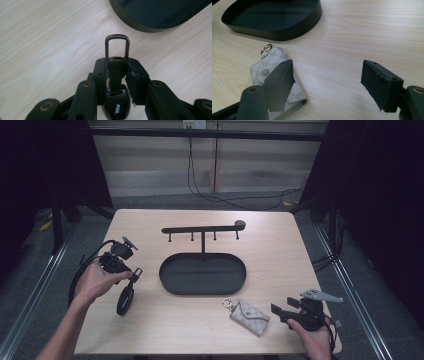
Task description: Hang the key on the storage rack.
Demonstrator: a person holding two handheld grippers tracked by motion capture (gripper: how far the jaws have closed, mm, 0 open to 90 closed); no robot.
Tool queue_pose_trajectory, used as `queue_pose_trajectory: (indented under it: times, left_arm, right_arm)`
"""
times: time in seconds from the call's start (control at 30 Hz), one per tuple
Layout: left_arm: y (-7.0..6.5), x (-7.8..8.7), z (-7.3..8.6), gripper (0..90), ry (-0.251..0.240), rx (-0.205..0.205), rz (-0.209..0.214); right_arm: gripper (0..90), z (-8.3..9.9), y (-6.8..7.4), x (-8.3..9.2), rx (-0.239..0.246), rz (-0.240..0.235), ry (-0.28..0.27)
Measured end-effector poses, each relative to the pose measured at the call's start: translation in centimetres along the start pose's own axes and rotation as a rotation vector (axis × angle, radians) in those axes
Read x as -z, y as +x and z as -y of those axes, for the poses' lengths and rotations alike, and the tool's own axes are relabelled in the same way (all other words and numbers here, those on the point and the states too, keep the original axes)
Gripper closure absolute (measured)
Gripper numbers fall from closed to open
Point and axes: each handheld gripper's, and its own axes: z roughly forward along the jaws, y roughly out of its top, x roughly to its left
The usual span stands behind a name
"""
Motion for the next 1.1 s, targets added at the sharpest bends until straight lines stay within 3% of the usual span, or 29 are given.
queue_pose_trajectory:
  times: [0.1,0.37,0.6,1.1]
  left_arm:
    - [-0.2,0.5,-0.1,70.9,-0.001,-0.009,0.002]
    - [-0.9,1.7,-0.4,70.9,0.011,-0.033,-0.044]
    - [-0.9,3.2,-0.6,70.9,-0.010,-0.033,-0.039]
    - [-1.5,4.7,-1.3,70.9,-0.003,-0.039,-0.049]
  right_arm:
    - [25.8,0.0,0.0,0.0,0.000,0.001,0.001]
    - [25.8,0.0,0.0,0.0,-0.002,0.002,0.002]
    - [25.8,0.0,0.0,0.1,-0.005,0.002,-0.001]
    - [25.8,0.0,-0.1,0.0,-0.008,0.003,-0.001]
